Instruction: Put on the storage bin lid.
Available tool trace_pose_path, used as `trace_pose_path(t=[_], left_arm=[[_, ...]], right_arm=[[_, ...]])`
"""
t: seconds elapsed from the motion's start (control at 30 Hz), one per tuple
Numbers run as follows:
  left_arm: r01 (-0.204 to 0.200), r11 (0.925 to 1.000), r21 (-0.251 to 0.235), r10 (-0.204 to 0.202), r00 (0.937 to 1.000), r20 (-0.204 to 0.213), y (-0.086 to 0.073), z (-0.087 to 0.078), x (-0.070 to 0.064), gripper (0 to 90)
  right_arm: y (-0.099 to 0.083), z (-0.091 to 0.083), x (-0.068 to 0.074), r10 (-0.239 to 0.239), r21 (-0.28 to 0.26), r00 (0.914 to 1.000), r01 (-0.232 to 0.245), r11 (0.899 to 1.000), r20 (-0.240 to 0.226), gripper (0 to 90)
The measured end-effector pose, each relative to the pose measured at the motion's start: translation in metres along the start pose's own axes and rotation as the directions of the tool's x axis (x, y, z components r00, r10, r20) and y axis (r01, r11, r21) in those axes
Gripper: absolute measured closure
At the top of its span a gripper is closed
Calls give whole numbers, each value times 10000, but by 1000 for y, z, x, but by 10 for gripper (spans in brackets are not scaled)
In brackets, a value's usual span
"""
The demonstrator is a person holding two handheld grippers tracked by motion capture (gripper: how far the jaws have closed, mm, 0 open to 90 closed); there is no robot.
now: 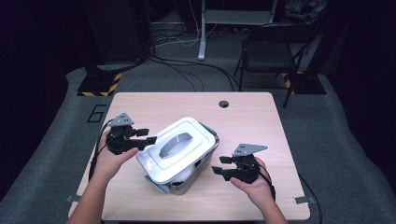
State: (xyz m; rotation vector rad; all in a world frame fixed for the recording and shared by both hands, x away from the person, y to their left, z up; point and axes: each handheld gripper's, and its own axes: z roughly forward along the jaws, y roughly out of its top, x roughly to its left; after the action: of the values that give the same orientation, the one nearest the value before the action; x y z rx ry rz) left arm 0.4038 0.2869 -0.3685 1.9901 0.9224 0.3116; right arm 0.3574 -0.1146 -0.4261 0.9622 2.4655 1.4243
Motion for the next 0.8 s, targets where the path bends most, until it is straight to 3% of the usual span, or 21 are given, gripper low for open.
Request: trace_pose_path(t=[0.1,0.23,0.63,0.8], left_arm=[[186,9994,275,-181,9997,-156,-12,1,8,498],[476,9981,384,-475,9989,-37,-24,3,14,534],[536,9966,624,-535,9986,-32,-31,9,18,587],[468,9973,558,-481,9986,221,-31,9,13,622]], right_arm=[[2,-1,1,-27,-13,10000,27,10000,16,465],[2,1,2,-49,-2,10000,49,10000,-25,464],[3,2,6,-112,-78,9999,111,9999,-111,462],[6,1,8,-123,-235,9998,120,9997,-141,461]])
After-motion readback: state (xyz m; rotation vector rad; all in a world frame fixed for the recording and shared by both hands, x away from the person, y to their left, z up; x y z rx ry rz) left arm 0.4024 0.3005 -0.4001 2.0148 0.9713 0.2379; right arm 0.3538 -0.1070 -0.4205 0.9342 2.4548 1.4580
